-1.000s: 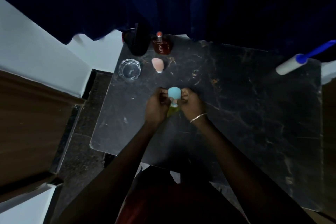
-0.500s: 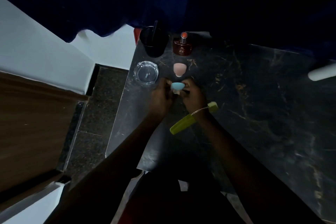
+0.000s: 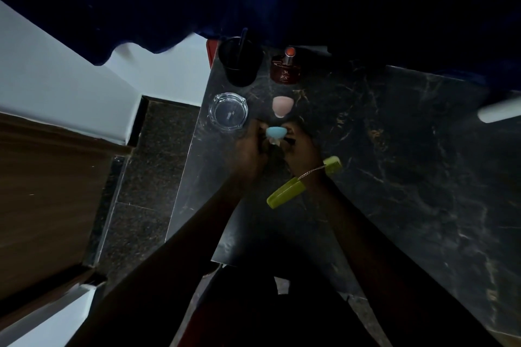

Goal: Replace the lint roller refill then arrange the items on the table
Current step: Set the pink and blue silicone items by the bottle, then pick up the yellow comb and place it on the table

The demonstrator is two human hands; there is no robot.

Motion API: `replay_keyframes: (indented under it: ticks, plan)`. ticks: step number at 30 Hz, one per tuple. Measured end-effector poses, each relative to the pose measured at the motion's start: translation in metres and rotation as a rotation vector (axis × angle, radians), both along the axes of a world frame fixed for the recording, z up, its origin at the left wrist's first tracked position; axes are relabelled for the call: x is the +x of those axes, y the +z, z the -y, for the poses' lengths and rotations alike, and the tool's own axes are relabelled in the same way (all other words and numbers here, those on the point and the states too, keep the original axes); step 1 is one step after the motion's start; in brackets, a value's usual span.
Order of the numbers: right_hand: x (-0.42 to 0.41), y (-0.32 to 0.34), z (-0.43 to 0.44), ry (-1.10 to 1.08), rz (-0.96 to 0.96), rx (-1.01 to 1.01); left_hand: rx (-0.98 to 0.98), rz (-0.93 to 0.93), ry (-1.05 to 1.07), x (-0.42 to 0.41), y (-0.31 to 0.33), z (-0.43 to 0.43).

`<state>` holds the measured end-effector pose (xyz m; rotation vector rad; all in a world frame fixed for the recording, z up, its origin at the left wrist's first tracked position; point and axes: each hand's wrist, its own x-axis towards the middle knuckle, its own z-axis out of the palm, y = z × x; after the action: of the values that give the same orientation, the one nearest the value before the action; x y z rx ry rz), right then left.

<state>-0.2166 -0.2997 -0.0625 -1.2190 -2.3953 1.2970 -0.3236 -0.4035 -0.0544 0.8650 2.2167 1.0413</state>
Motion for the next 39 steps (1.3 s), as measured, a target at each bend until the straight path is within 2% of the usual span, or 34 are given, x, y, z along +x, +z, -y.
replay_keyframes:
  ticks: [16,21,25,29,31,35,39]
  plan:
    - [0.009,-0.001,-0.001,-0.013,-0.059,-0.056,0.015,-0.017,0.081,0.004,0.006,0.009]
    - [0.040,0.000,-0.002,-0.050,-0.020,0.082,-0.046,0.017,0.147,0.027,0.007,0.036]
    - [0.072,-0.006,-0.005,-0.144,0.117,0.098,-0.193,0.046,0.008,0.058,0.000,0.051]
    - [0.094,-0.009,-0.017,-0.146,0.291,0.175,-0.346,-0.093,-0.249,0.088,-0.010,0.053]
    - [0.099,-0.010,-0.027,-0.106,0.383,0.187,-0.413,-0.142,-0.288,0.099,-0.013,0.050]
    - [0.098,-0.011,-0.042,-0.163,0.378,0.005,-0.445,-0.103,-0.240,0.105,-0.015,0.042]
    - [0.096,-0.006,-0.057,-0.240,0.292,-0.149,-0.444,-0.069,-0.235,0.097,-0.015,0.033]
